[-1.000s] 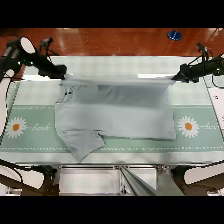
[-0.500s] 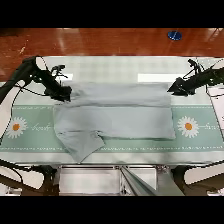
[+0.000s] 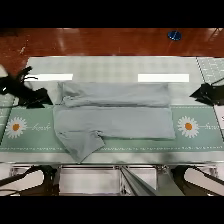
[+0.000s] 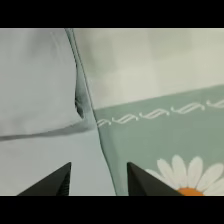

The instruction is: Fold the shirts.

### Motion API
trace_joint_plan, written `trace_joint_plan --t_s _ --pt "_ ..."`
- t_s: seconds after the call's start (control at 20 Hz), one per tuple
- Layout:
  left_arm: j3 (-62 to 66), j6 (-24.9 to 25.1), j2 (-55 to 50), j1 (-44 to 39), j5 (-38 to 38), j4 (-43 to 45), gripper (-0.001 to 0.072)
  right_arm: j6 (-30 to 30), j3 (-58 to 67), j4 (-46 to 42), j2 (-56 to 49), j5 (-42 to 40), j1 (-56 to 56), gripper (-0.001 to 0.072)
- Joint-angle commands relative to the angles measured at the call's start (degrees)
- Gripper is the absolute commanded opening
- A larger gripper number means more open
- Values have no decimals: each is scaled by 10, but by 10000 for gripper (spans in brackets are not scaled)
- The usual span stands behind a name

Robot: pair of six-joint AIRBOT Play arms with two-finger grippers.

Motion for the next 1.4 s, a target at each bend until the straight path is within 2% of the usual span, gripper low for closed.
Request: trace_joint_plan --t_s 0.0,0.1,0.2,0.3,0.6,0.95,1.0,1.05,1.1,1.2,1.3,1.35 --pt "-191 60 156 113 78 -189 510 -40 -201 101 134 -97 -51 409" --pt "-266 69 204 141 75 -188 510 -63 -282 183 172 -121 -49 409" --pt "-313 19 210 135 71 -126 510 -92 -318 230 177 -111 -49 409" --pt "-336 8 202 124 54 -85 510 -92 -323 224 178 -100 -49 409" --pt "-344 -11 159 44 31 -60 509 -92 -323 223 177 -95 -49 409" --pt "-384 -55 110 -79 122 -115 500 -78 -323 225 178 -87 -50 409" --pt "-388 -57 108 -91 140 -121 383 -76 -323 223 178 -86 -57 409" --pt "-386 -57 109 -96 155 -130 198 -75 -323 218 178 -82 -71 409" --pt "-383 -57 111 -95 166 -141 44 -74 -323 203 178 -74 -89 409" --pt "-371 -44 111 -94 165 -156 18 -39 -323 96 177 -45 -131 409" --pt "-363 -34 111 -95 165 -170 18 66 -332 -41 177 -7 -137 409" --pt "-362 -33 111 -95 166 -175 18 72 -343 -45 177 10 -137 409"
